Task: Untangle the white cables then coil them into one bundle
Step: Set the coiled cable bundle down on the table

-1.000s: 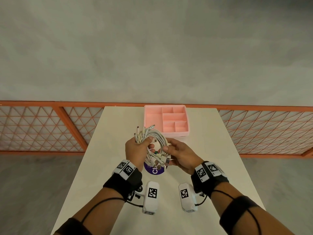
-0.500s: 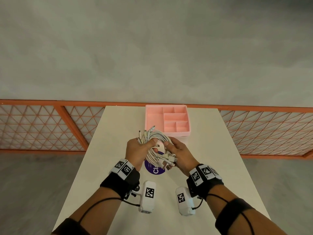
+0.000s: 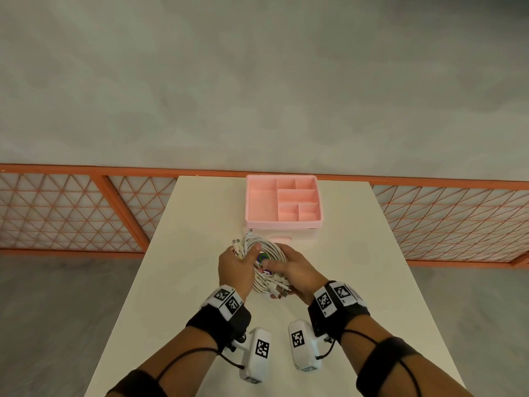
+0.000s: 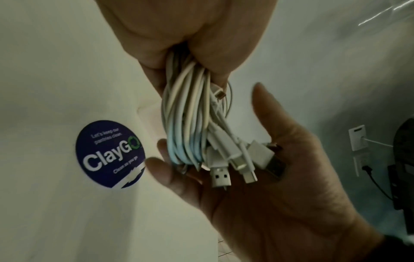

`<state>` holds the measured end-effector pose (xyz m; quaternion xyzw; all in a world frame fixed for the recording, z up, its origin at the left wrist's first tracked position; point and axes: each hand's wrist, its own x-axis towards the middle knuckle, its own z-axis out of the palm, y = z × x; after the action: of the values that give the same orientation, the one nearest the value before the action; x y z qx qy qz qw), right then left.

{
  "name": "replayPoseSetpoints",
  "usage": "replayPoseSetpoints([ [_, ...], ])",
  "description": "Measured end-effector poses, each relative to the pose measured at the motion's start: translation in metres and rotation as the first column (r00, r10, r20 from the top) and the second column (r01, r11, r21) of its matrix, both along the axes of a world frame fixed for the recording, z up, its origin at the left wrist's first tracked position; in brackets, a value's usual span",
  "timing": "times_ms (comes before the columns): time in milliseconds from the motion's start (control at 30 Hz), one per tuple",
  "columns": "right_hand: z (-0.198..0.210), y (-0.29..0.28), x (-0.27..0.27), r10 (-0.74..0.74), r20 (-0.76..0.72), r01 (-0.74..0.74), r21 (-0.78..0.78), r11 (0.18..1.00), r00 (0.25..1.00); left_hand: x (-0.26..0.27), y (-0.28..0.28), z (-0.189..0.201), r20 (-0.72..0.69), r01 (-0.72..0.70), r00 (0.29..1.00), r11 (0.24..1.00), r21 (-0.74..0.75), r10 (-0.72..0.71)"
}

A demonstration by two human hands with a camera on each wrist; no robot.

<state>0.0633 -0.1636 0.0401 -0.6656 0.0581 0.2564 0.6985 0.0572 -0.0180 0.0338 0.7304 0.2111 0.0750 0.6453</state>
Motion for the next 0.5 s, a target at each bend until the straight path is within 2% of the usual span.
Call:
replayPoseSetpoints([
  [100, -0.012, -0.004, 0.001, 0.004, 0.026, -0.003, -0.047, 0.999, 1.0, -0.003, 0.005, -0.006, -0.067, 0.033, 0.997, 0.998, -0.052, -0.036],
  [200, -0.023, -0.004, 0.001, 0.066, 0.067, -0.06, -0.089, 0.994, 0.996, -0.003, 0.01, -0.004, -0.156, 0.049, 0.985, 0.99, -0.13, -0.07],
  [300, -0.027, -0.004, 0.002, 0.155, 0.166, -0.12, -0.203, 0.972, 0.974, -0.003, 0.011, -0.002, -0.219, 0.046, 0.971, 0.978, -0.204, -0.092],
  [367, -0.027, -0.004, 0.003, 0.206, 0.209, -0.156, -0.233, 0.96, 0.956, -0.004, 0.012, -0.004, -0.2, 0.049, 0.976, 0.985, -0.168, -0.083],
  [500, -0.031, -0.004, 0.004, 0.209, 0.203, -0.165, -0.213, 0.963, 0.957, -0.001, 0.013, -0.009, -0.137, 0.074, 0.987, 0.997, -0.036, -0.078],
])
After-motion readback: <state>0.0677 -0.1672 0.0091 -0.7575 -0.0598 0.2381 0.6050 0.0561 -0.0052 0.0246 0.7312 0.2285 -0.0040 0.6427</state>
